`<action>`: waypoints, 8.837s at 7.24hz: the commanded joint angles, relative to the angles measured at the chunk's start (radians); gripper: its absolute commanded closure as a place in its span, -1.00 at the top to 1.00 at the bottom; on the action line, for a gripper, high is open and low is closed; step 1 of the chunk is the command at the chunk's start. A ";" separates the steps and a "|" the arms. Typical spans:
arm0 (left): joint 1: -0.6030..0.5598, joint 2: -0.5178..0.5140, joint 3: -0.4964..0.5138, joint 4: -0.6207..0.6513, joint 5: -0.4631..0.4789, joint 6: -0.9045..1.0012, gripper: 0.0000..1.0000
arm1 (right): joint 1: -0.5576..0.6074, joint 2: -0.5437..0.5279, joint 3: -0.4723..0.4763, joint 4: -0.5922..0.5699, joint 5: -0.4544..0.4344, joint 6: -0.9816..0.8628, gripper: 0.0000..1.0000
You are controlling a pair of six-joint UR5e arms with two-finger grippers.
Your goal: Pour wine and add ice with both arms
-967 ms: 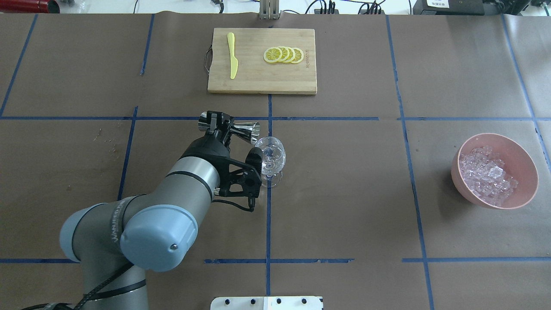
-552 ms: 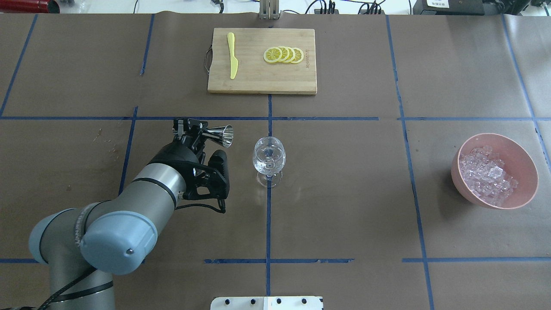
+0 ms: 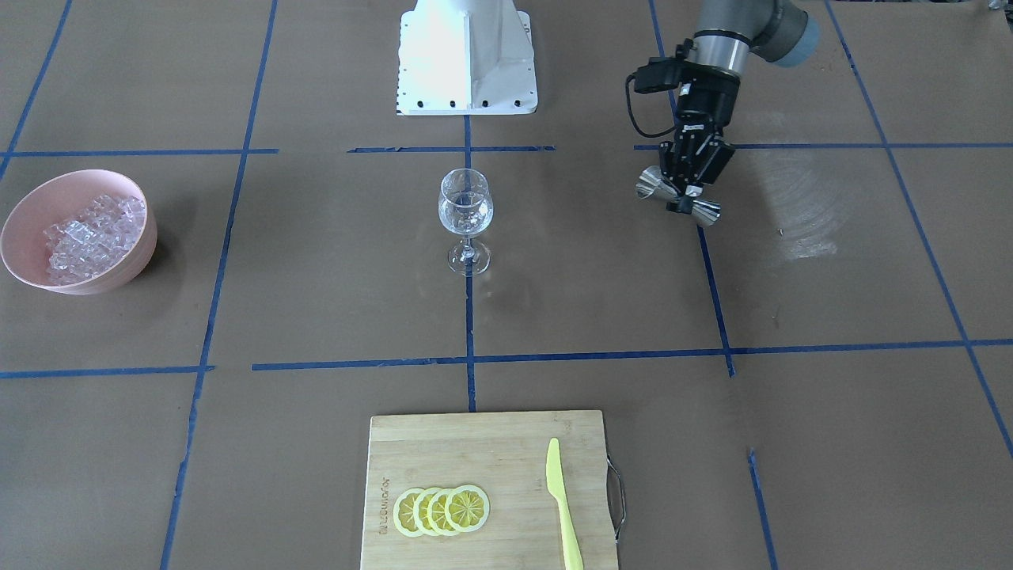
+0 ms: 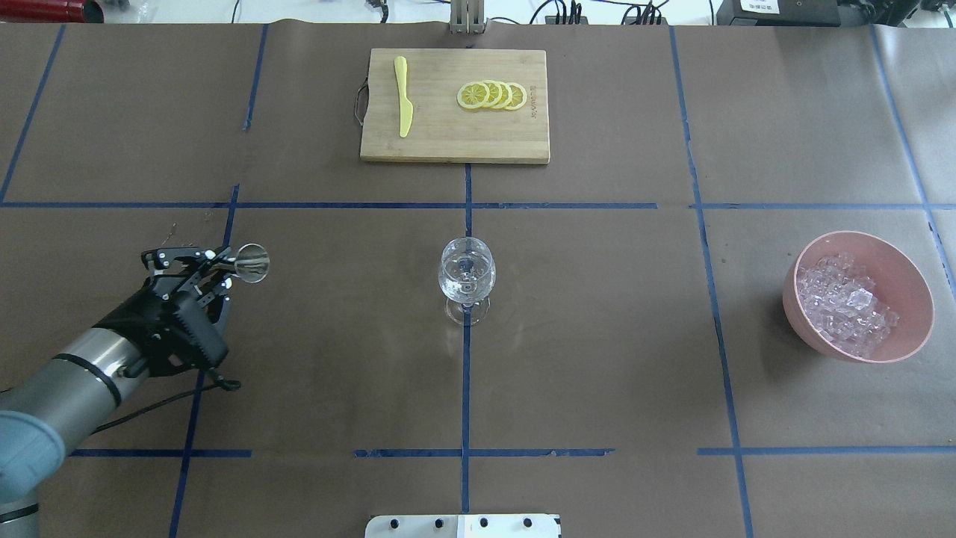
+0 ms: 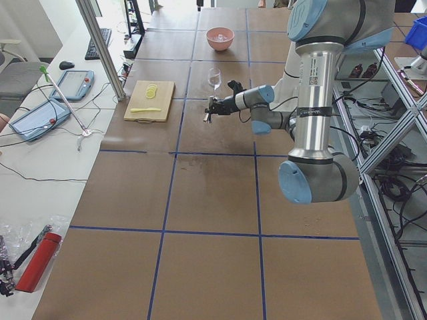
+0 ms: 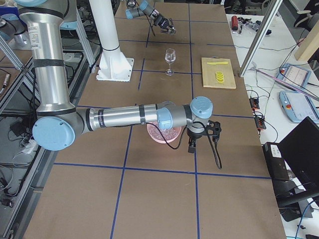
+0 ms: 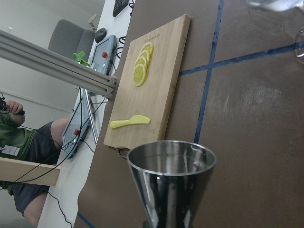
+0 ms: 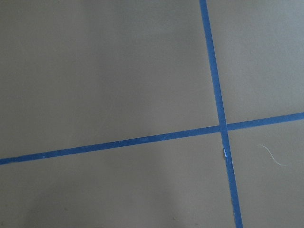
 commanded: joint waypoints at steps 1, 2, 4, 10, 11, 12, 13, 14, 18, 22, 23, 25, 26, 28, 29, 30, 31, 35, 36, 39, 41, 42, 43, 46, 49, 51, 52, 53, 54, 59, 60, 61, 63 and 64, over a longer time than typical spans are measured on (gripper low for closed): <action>-0.001 0.106 0.153 -0.323 0.068 -0.014 -1.00 | 0.000 0.000 0.001 0.000 0.000 0.000 1.00; -0.001 0.107 0.212 -0.368 0.099 -0.017 -1.00 | 0.000 0.000 0.000 0.000 0.000 0.002 1.00; 0.001 0.128 0.284 -0.471 0.098 -0.220 -1.00 | 0.000 0.000 -0.005 0.000 0.000 0.002 1.00; 0.024 0.102 0.375 -0.513 0.070 -0.983 -1.00 | -0.002 0.000 -0.007 -0.001 0.000 0.002 1.00; 0.024 0.097 0.366 -0.514 0.098 -0.992 -1.00 | -0.002 0.000 -0.005 0.000 0.000 0.002 1.00; 0.024 0.093 0.370 -0.514 0.154 -1.009 -1.00 | -0.002 0.000 -0.004 0.000 0.000 0.002 1.00; 0.025 0.093 0.413 -0.516 0.190 -1.049 -1.00 | -0.002 0.000 -0.002 0.000 0.000 0.002 1.00; 0.027 0.087 0.418 -0.516 0.198 -1.054 -1.00 | -0.002 0.000 -0.004 0.000 0.000 0.002 1.00; 0.037 0.022 0.471 -0.516 0.234 -1.111 -1.00 | -0.002 -0.002 0.003 0.000 0.000 0.002 1.00; 0.048 0.001 0.471 -0.514 0.234 -1.126 -1.00 | -0.002 -0.003 0.009 0.000 0.002 0.003 1.00; 0.051 -0.014 0.474 -0.513 0.234 -1.127 -0.95 | -0.002 -0.005 0.006 0.000 0.002 0.003 1.00; 0.062 -0.019 0.474 -0.514 0.234 -1.127 -0.82 | -0.002 -0.005 0.006 0.000 0.002 0.002 1.00; 0.064 -0.022 0.479 -0.514 0.236 -1.127 -0.78 | -0.002 -0.005 0.007 0.000 0.002 0.002 1.00; 0.067 -0.019 0.479 -0.514 0.236 -1.127 -0.56 | -0.002 -0.005 0.007 0.000 0.009 0.002 1.00; 0.067 -0.022 0.478 -0.516 0.234 -1.129 -0.43 | -0.002 -0.005 0.007 0.000 0.011 0.002 1.00; 0.067 -0.019 0.478 -0.517 0.234 -1.129 -0.24 | -0.002 -0.003 0.007 0.000 0.009 0.002 1.00; 0.068 -0.019 0.478 -0.522 0.236 -1.129 -0.13 | -0.002 -0.003 0.007 0.000 0.009 0.002 1.00; 0.068 -0.016 0.468 -0.524 0.233 -1.117 0.20 | -0.002 0.000 0.006 0.000 0.009 0.002 1.00; 0.068 -0.002 0.452 -0.524 0.213 -1.097 0.49 | -0.002 0.000 0.006 0.000 0.011 0.002 1.00; 0.068 0.138 0.349 -0.508 0.062 -0.995 0.63 | -0.003 0.000 0.012 0.024 0.023 -0.003 1.00; 0.067 0.207 0.347 -0.504 -0.102 -0.971 0.63 | -0.070 -0.011 0.074 0.045 0.026 0.002 1.00; 0.065 0.247 0.343 -0.507 -0.202 -0.947 0.63 | -0.102 -0.018 0.132 0.046 0.031 0.000 1.00; 0.056 0.316 0.262 -0.504 -0.303 -0.911 0.61 | -0.148 -0.038 0.195 0.045 0.029 0.033 1.00; -0.060 0.386 0.270 -0.499 -0.408 -0.821 0.75 | -0.285 -0.160 0.296 0.224 -0.009 0.245 1.00; -0.506 0.345 0.297 -0.397 -0.864 -0.721 0.99 | -0.425 -0.225 0.302 0.291 -0.170 0.507 1.00; -0.604 0.288 0.321 -0.336 -0.968 -0.654 0.99 | -0.457 -0.254 0.300 0.293 -0.187 0.598 0.99; -0.604 0.282 0.323 -0.336 -0.970 -0.655 0.99 | -0.466 -0.268 0.296 0.295 -0.190 0.685 0.98; -0.604 0.280 0.321 -0.336 -0.968 -0.655 0.99 | -0.489 -0.270 0.296 0.295 -0.208 0.707 0.96; -0.605 0.277 0.321 -0.336 -0.968 -0.658 1.00 | -0.517 -0.271 0.296 0.293 -0.250 0.712 0.94; -0.608 0.277 0.318 -0.339 -0.962 -0.664 1.00 | -0.518 -0.262 0.266 0.293 -0.258 0.715 -0.22; -0.608 0.277 0.318 -0.339 -0.962 -0.666 1.00 | -0.518 -0.262 0.265 0.293 -0.256 0.715 -0.91; -0.608 0.277 0.316 -0.339 -0.962 -0.666 1.00 | -0.518 -0.265 0.266 0.293 -0.255 0.713 -1.00; -0.608 0.278 0.315 -0.341 -0.961 -0.667 1.00 | -0.506 -0.273 0.312 0.293 -0.247 0.712 -1.00; -0.610 0.278 0.315 -0.346 -0.961 -0.667 1.00 | -0.499 -0.273 0.384 0.287 -0.247 0.713 -1.00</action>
